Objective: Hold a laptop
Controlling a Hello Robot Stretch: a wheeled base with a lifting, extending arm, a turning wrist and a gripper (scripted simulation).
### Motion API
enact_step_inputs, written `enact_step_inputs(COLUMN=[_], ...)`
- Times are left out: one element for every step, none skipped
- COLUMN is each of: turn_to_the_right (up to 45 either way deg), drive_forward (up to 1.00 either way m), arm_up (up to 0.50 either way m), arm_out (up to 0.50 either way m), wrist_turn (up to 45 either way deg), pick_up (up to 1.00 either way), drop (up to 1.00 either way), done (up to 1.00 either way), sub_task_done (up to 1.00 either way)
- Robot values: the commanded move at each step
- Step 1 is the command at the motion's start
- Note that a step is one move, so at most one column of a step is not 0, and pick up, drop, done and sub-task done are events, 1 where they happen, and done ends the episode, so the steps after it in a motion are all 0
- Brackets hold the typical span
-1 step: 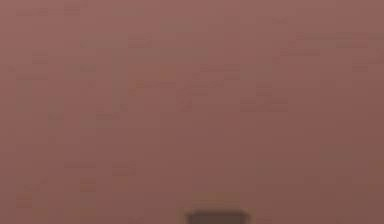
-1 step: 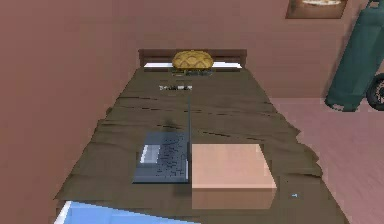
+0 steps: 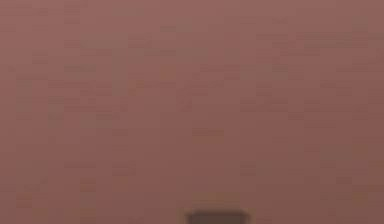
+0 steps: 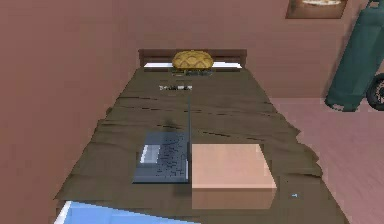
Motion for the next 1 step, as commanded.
enact_step_inputs(turn_to_the_right=[0.0], drive_forward=[0.0], arm_up=[0.18], arm_out=[0.0], wrist_turn=[0.0], pick_up=[0.0], drop=[0.0], done=[0.0], sub_task_done=[0.0])
